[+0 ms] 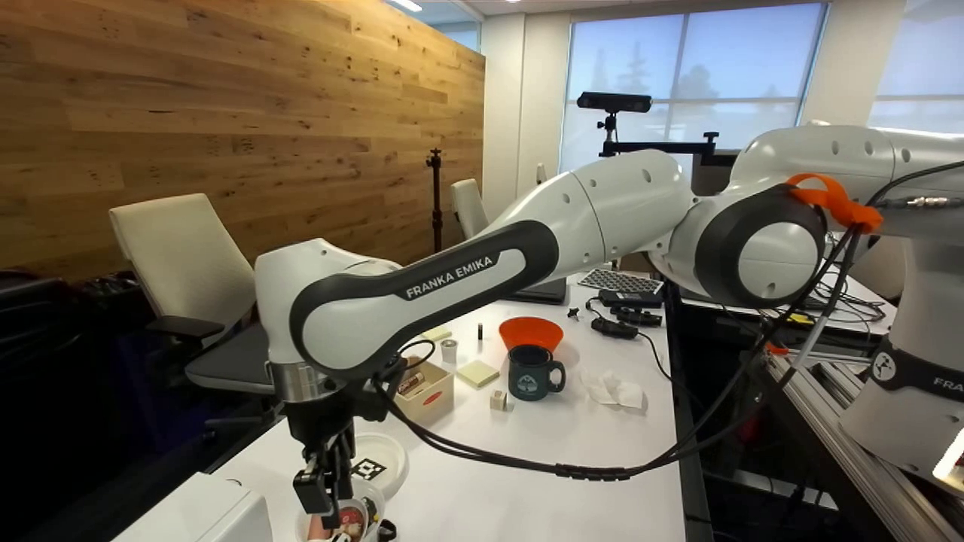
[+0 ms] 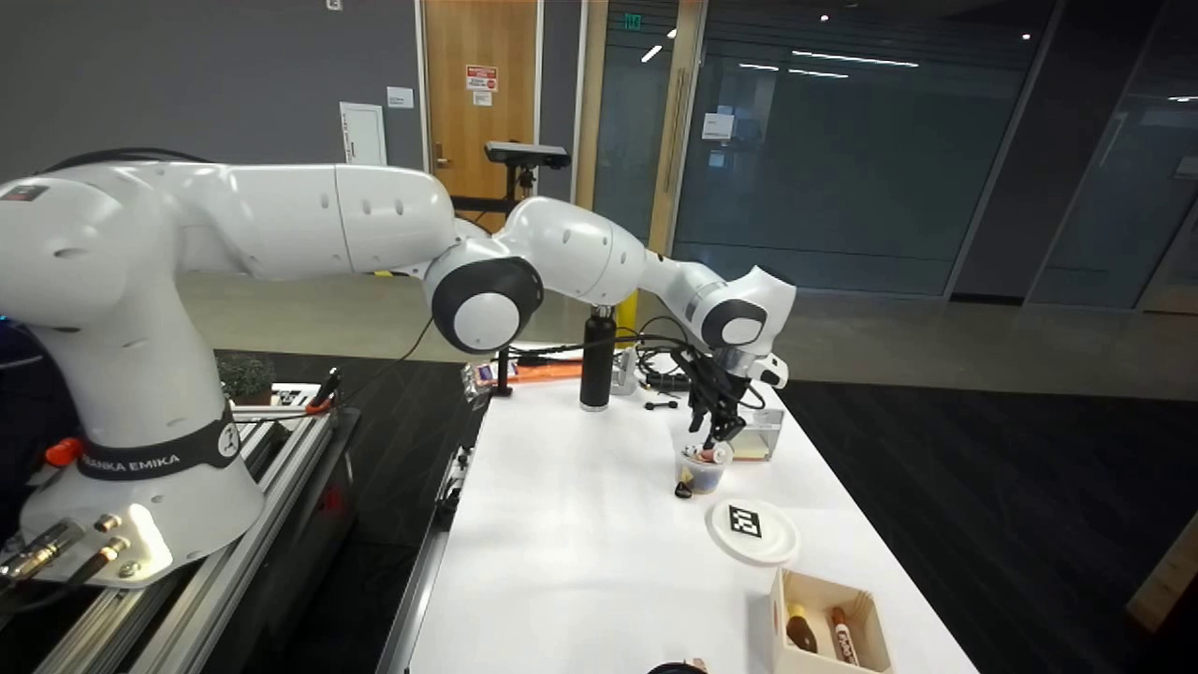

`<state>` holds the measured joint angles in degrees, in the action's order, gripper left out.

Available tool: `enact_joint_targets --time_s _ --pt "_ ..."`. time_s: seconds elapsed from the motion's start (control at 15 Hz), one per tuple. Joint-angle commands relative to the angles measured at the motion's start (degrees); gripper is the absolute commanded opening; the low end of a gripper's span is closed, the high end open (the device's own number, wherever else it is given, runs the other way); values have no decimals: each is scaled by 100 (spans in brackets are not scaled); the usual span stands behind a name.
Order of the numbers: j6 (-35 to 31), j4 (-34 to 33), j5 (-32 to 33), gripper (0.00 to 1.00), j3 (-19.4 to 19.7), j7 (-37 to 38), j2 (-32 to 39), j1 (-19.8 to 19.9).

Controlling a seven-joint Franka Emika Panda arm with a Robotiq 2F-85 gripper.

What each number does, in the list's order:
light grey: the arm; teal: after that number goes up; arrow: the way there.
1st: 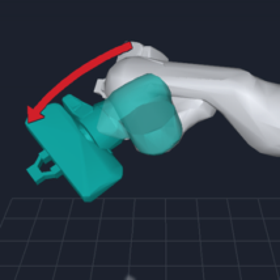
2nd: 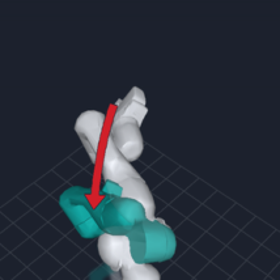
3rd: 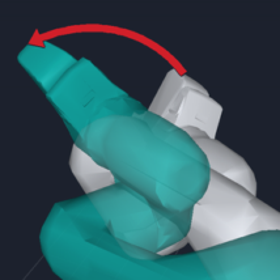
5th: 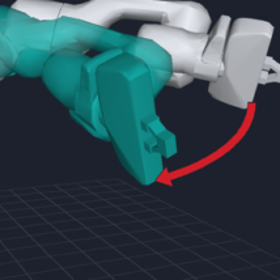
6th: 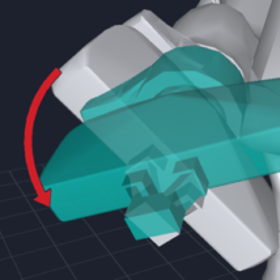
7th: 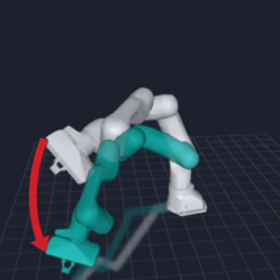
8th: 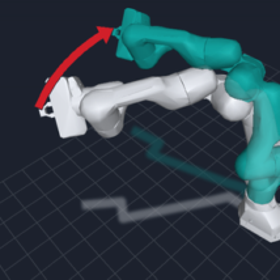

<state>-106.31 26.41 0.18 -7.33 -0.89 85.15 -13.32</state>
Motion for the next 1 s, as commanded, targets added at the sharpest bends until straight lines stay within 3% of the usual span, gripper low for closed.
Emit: enact_joint_targets --time_s 0.0,0.33,0.93 --pt "14 77 -204 52 -6 -237 0 69" --pt "69 179 -226 43 -41 -377 16 40" --pt "120 427 -338 48 -154 -561 24 18"
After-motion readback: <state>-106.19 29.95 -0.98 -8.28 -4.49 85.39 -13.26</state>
